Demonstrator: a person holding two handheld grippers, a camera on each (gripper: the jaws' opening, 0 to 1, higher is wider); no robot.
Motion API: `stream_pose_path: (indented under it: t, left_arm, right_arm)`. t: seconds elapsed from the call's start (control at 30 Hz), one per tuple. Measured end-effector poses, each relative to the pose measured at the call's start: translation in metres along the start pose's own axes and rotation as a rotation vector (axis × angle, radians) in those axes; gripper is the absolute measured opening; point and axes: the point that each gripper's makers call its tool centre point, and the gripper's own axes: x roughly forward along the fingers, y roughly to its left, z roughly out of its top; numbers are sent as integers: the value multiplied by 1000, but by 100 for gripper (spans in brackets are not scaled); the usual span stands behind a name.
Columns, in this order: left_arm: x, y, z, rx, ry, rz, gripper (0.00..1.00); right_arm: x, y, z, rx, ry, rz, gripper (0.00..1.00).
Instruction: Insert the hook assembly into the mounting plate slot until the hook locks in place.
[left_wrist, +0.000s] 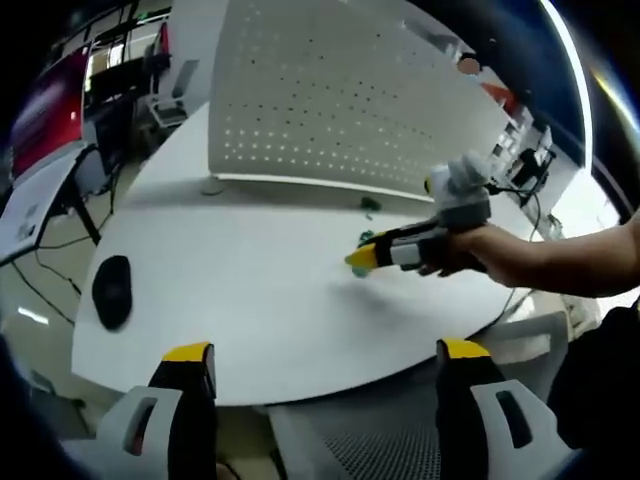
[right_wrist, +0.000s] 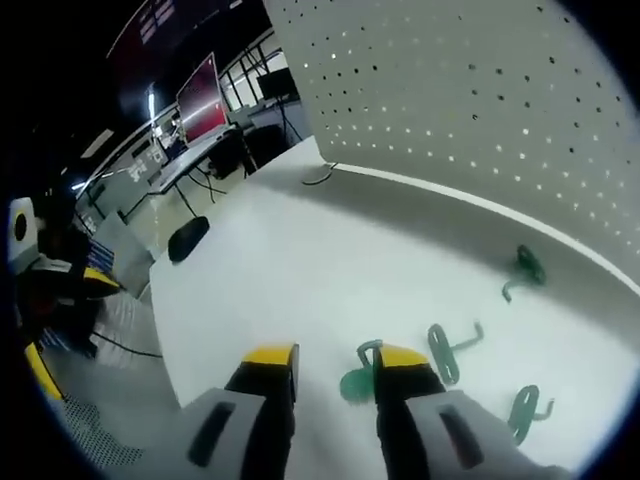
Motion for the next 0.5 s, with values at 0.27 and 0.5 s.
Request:
stream_pose_path:
  t: [0.27,0.5]
  left_arm:
    - [-2,-1,-4,-19,-15,-1,91]
    - [-4,-1,-10,-31,-21,4,90]
  right_arm:
    - [12,7,6,-50,26,-6,14]
    - [19,9,-1,-133,73,1,7]
